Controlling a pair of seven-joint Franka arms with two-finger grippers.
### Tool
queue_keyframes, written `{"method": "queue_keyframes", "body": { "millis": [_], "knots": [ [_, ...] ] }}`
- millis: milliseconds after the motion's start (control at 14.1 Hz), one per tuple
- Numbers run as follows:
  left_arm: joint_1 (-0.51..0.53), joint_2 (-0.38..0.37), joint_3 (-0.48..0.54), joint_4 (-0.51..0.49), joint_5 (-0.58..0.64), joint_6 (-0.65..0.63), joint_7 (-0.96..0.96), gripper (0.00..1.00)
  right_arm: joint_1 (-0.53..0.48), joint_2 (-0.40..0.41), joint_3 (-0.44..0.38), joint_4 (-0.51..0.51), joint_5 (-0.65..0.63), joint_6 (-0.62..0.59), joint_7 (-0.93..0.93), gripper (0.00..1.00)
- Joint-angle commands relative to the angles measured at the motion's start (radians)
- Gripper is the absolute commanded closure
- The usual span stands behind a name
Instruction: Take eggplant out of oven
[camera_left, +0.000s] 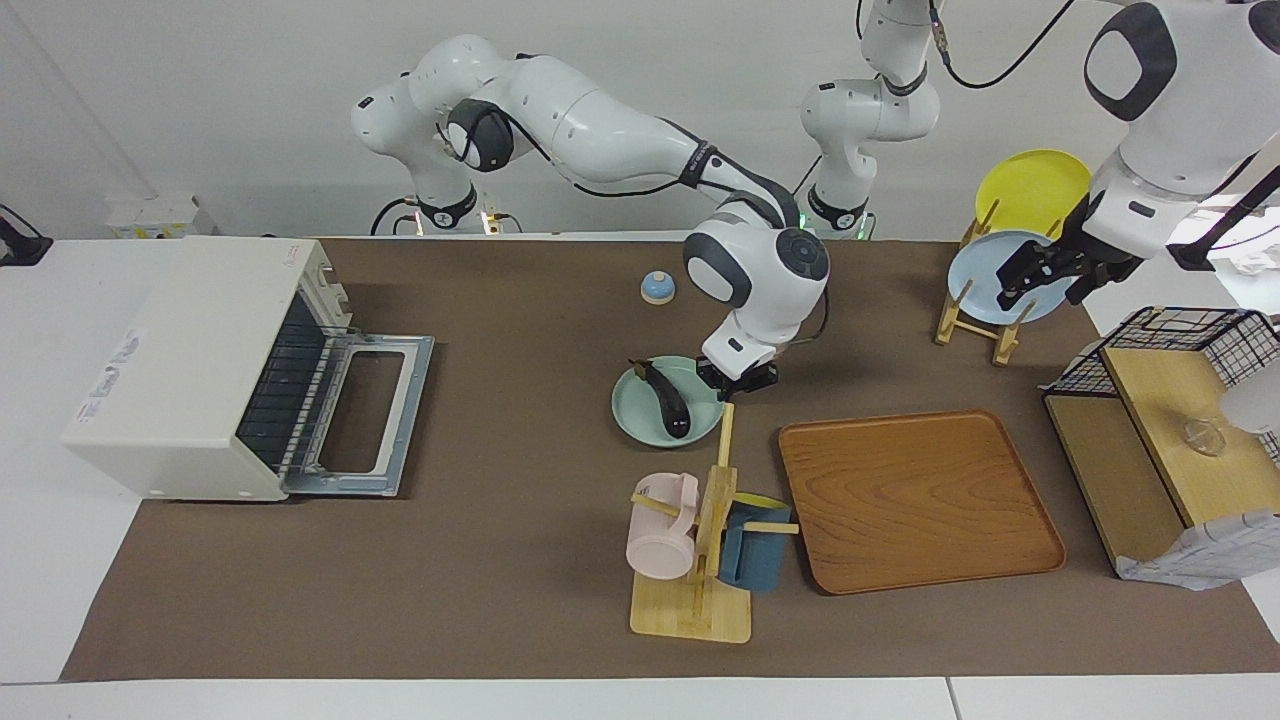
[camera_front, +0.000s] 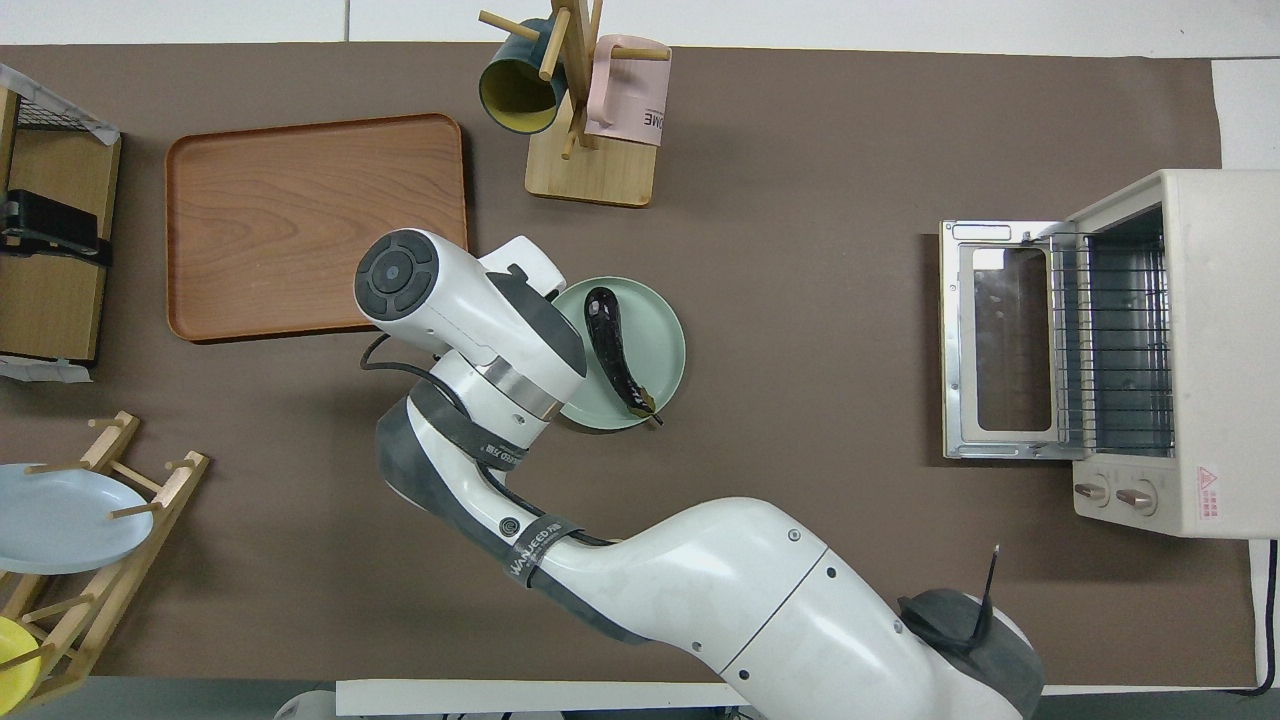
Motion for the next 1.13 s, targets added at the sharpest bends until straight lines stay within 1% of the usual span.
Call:
{"method": "queue_keyframes", "body": {
  "millis": [0, 71, 142, 212, 283, 354, 425, 496, 566, 637, 708, 779, 850, 920, 991, 1062],
  "knots": [
    [-0.083, -0.075, -0.006, -0.230, 0.014, 0.193, -0.071, 0.00, -0.019, -0.070, 0.010, 0.038, 0.014, -0.008, 0.007, 0.40],
    [-0.116, -0.044, -0.006, -0.256, 0.012, 0.253, -0.106, 0.00, -0.039, -0.122, 0.009, 0.030, 0.020, -0.017, -0.002, 0.40],
    [-0.193, -0.006, -0.006, -0.275, 0.012, 0.332, -0.187, 0.00, -0.089, -0.186, 0.009, 0.018, 0.022, -0.032, -0.046, 0.40],
    [-0.259, 0.046, -0.006, -0.276, 0.012, 0.395, -0.288, 0.00, -0.146, -0.261, 0.009, -0.055, 0.023, -0.081, -0.122, 0.40],
    [-0.320, 0.092, -0.006, -0.272, 0.012, 0.452, -0.385, 0.00, -0.215, -0.358, 0.009, -0.171, 0.023, -0.119, -0.231, 0.44],
    [-0.395, 0.140, -0.006, -0.269, 0.012, 0.515, -0.485, 0.00, -0.291, -0.472, 0.009, -0.354, 0.023, -0.102, -0.356, 0.56],
    [-0.464, 0.174, -0.005, -0.267, 0.012, 0.576, -0.586, 0.00, -0.365, -0.572, 0.009, -0.531, 0.023, -0.030, -0.446, 0.67],
    [-0.526, 0.207, -0.006, -0.266, 0.012, 0.629, -0.672, 0.00, -0.431, -0.651, 0.009, -0.692, 0.023, 0.047, -0.514, 0.80],
    [-0.582, 0.237, -0.006, -0.266, 0.012, 0.673, -0.721, 0.00, -0.483, -0.705, 0.007, -0.847, 0.023, 0.128, -0.575, 0.93],
    [-0.627, 0.273, -0.005, -0.253, 0.011, 0.705, -0.766, 0.01, -0.540, -0.745, 0.007, -0.972, 0.020, 0.235, -0.626, 0.98],
    [-0.647, 0.322, -0.005, -0.224, 0.010, 0.715, -0.792, 0.02, -0.598, -0.772, 0.005, -1.085, 0.009, 0.352, -0.696, 1.00],
    [-0.667, 0.368, -0.005, -0.189, 0.010, 0.715, -0.798, 0.06, -0.647, -0.768, 0.005, -1.143, 0.009, 0.415, -0.733, 1.00],
    [-0.669, 0.393, -0.005, -0.175, 0.010, 0.717, -0.799, 0.16, -0.672, -0.742, 0.005, -1.155, 0.009, 0.446, -0.732, 1.00],
    [-0.669, 0.395, -0.005, -0.175, 0.006, 0.714, -0.800, 0.56, -0.683, -0.706, 0.005, -1.154, 0.009, 0.457, -0.731, 1.00],
    [-0.667, 0.396, -0.006, -0.177, 0.004, 0.712, -0.797, 0.80, -0.685, -0.690, 0.005, -1.154, 0.009, 0.472, -0.718, 1.00],
    [-0.667, 0.398, -0.006, -0.177, 0.003, 0.709, -0.799, 0.92, -0.679, -0.682, 0.005, -1.154, 0.002, 0.471, -0.720, 1.00]
  ]
}}
